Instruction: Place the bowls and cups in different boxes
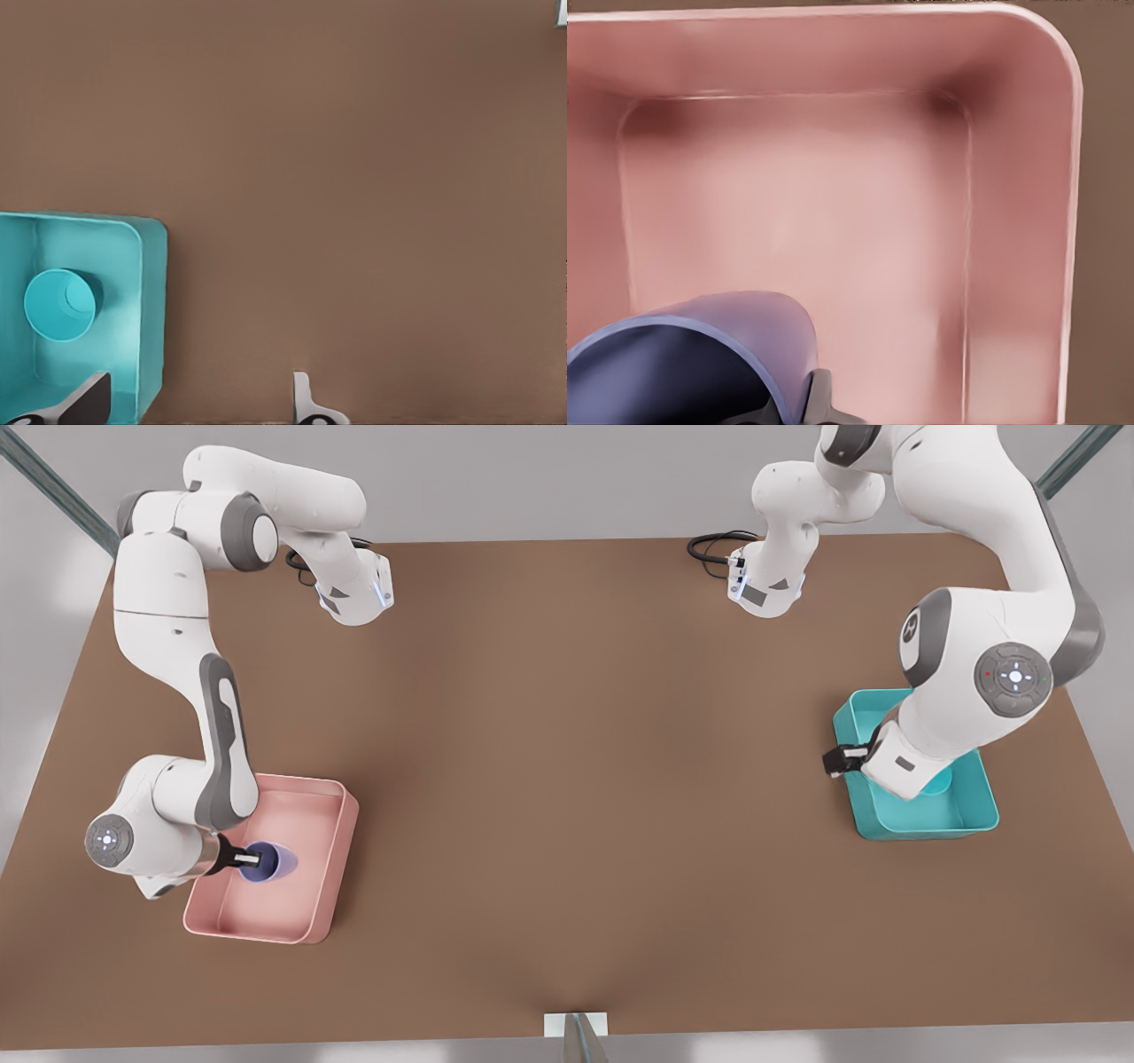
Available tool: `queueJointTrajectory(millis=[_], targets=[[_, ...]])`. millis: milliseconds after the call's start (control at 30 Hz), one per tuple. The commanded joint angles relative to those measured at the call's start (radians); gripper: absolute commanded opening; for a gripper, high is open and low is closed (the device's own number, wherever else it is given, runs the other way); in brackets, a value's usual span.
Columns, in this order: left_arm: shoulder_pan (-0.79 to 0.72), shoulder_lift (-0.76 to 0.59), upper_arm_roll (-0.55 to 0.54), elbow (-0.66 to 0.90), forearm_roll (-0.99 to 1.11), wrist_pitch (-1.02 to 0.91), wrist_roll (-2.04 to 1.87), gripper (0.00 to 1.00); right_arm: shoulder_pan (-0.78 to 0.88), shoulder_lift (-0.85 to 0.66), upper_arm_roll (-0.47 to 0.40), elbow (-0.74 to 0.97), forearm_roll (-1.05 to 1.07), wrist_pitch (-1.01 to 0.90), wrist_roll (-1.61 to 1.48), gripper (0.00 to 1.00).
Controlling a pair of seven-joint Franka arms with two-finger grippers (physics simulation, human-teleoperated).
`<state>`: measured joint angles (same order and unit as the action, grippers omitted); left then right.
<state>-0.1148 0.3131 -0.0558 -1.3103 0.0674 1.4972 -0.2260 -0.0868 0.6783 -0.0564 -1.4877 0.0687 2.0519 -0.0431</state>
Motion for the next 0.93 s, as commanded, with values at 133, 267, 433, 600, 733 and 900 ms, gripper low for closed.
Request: queueJointTrajectory(millis=[133, 267, 433, 600, 733, 900], targets=[[0.009, 0.003, -0.012, 0.002, -0.018, -0.201, 0.102, 1.00, -0.002, 0.027, 0.003, -0.008, 0.057, 0.028, -0.288, 1.00], [0.009, 0.004, -0.012, -0.006, -0.024, -0.232, 0.102, 1.00, -0.001, 0.014, 0.009, -0.006, 0.056, -0.001, -0.288, 1.00], [0.003, 0.003, -0.012, -0.006, -0.021, -0.224, 0.102, 1.00, 0.010, -0.072, 0.015, 0.001, 0.057, -0.119, -0.284, 1.00], [0.001, 0.008, -0.012, -0.007, -0.024, -0.212, 0.100, 1.00, 0.027, -0.310, 0.012, 0.082, -0.007, -0.587, -0.011, 1.00], [0.003, 0.008, -0.012, -0.007, -0.024, -0.218, 0.100, 1.00, 0.062, -0.399, 0.010, 0.199, -0.066, -0.745, -0.001, 1.00], [0.006, 0.004, -0.012, -0.004, -0.017, -0.213, 0.102, 1.00, 0.056, -0.505, 0.012, 0.086, -0.055, -0.704, -0.003, 1.00]])
